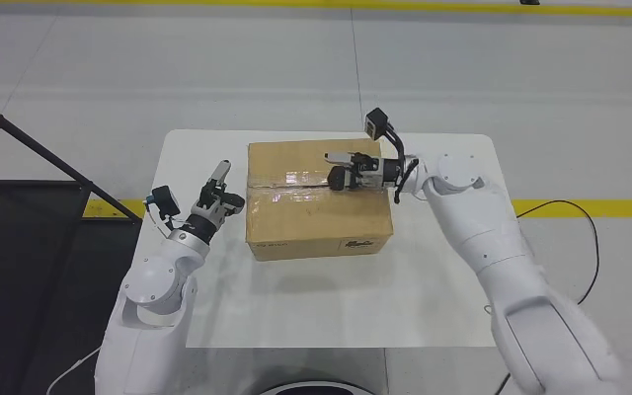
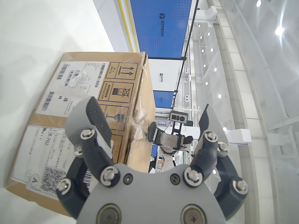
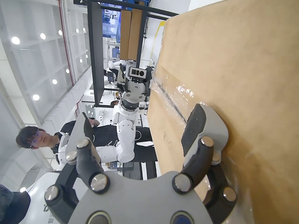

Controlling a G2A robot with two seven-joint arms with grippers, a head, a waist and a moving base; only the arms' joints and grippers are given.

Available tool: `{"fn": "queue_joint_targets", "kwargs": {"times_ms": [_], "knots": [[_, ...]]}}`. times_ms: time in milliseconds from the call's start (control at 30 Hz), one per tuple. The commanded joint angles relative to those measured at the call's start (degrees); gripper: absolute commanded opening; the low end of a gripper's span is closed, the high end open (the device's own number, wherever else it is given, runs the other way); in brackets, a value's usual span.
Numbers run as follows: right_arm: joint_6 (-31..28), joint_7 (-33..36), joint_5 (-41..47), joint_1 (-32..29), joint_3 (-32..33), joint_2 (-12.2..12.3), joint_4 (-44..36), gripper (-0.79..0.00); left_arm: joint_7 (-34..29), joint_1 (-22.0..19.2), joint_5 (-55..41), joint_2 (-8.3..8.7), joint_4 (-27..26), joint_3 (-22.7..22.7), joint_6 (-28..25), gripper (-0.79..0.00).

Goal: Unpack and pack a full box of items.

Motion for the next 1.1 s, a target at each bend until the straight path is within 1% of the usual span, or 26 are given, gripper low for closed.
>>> {"fn": "queue_joint_targets", "kwargs": {"times_ms": [0,233,500,667,833,1067], "knots": [[0.6,-0.3,-0.5,-1.4,1.9,1.0,-1.7,0.000,0.0,0.0,0.0,0.00,0.0,0.0,0.0,0.000],[2.8,-1.3,-1.9,-6.6,8.1,4.3,-7.5,0.000,0.0,0.0,0.0,0.00,0.0,0.0,0.0,0.000],[3.9,-1.1,-1.2,-12.0,14.1,6.8,-13.1,0.000,0.0,0.0,0.0,0.00,0.0,0.0,0.0,0.000],[4.4,-1.7,-0.8,-14.5,16.7,7.9,-15.5,0.000,0.0,0.0,0.0,0.00,0.0,0.0,0.0,0.000],[4.3,-2.1,0.2,-15.9,19.2,8.7,-15.6,0.000,0.0,0.0,0.0,0.00,0.0,0.0,0.0,0.000],[3.9,-2.2,1.2,-17.2,20.8,9.4,-15.6,0.000,0.0,0.0,0.0,0.00,0.0,0.0,0.0,0.000]]}}
